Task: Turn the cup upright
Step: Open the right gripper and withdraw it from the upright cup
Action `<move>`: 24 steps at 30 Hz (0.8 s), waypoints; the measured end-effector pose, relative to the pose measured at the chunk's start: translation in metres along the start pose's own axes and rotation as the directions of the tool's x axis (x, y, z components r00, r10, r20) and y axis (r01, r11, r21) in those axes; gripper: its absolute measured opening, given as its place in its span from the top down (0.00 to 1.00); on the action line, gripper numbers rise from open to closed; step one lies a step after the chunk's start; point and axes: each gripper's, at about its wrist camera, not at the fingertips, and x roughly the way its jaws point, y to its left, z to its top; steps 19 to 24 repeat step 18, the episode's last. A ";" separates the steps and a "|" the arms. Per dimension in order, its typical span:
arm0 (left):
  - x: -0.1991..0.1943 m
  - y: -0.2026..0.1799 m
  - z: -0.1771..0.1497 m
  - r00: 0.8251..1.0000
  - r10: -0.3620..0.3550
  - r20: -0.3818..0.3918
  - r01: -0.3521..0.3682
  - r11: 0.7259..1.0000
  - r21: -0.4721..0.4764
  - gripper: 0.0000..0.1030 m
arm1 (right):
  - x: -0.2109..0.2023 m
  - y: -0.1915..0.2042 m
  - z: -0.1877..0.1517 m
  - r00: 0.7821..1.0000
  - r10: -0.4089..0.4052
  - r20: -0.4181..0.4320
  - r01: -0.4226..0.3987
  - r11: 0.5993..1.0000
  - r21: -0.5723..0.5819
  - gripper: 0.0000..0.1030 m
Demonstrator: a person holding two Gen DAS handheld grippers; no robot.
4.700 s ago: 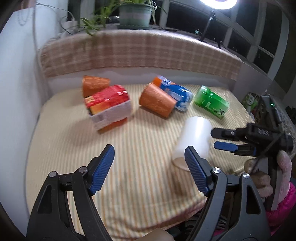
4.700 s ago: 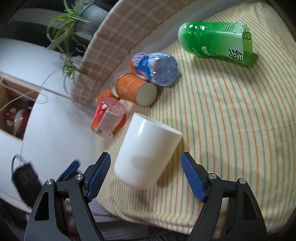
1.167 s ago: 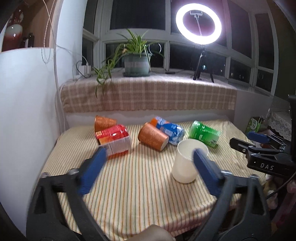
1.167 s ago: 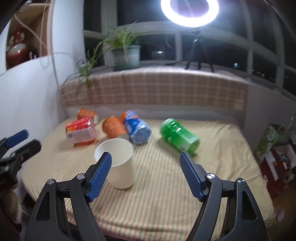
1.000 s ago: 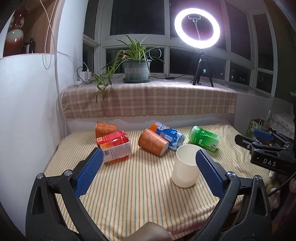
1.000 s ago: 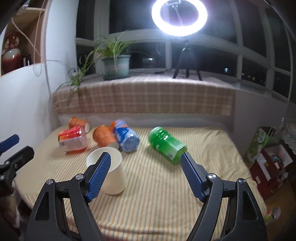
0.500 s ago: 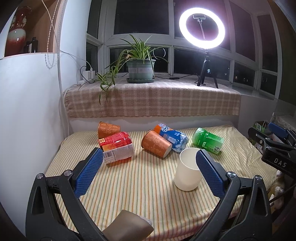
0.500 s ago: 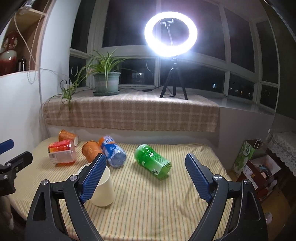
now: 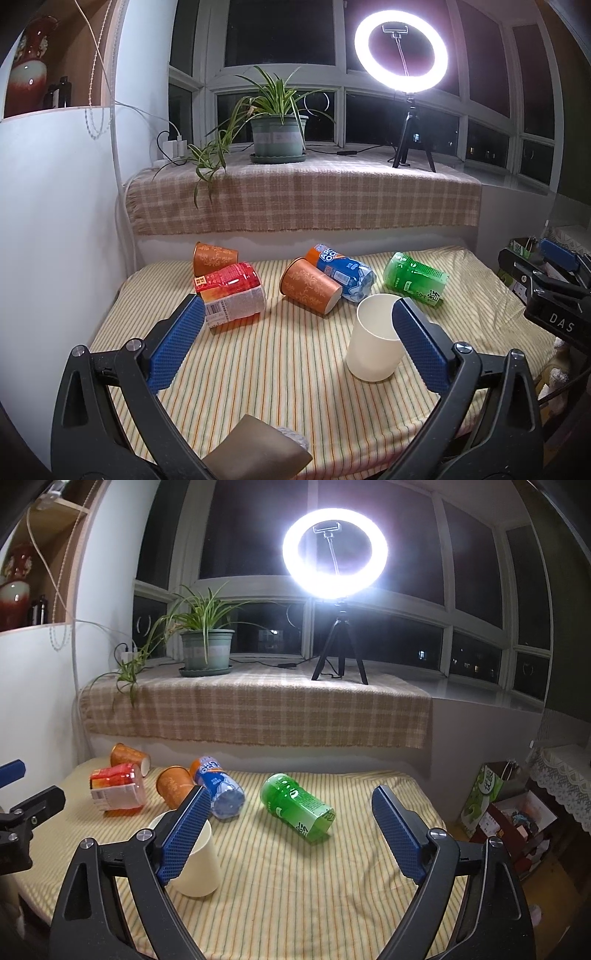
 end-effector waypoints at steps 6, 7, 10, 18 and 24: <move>0.007 -0.003 -0.002 1.000 0.000 -0.011 0.000 1.000 0.010 0.00 | 0.003 -0.002 -0.001 1.000 -0.002 -0.003 0.002 1.000 0.001 0.13; 0.007 -0.004 -0.002 1.000 0.002 -0.012 -0.002 1.000 0.013 0.00 | 0.003 -0.003 -0.001 1.000 -0.002 -0.003 0.002 1.000 0.002 0.13; 0.007 -0.004 -0.002 1.000 0.001 -0.013 -0.001 1.000 0.008 0.00 | 0.005 -0.003 -0.001 1.000 -0.002 -0.005 0.002 1.000 0.002 0.13; 0.009 -0.002 -0.004 1.000 0.018 0.004 -0.018 1.000 0.017 0.00 | 0.007 -0.008 -0.003 1.000 0.003 -0.015 -0.003 1.000 0.010 0.13; 0.009 -0.002 -0.004 1.000 0.018 0.004 -0.018 1.000 0.017 0.00 | 0.007 -0.008 -0.003 1.000 0.003 -0.015 -0.003 1.000 0.010 0.13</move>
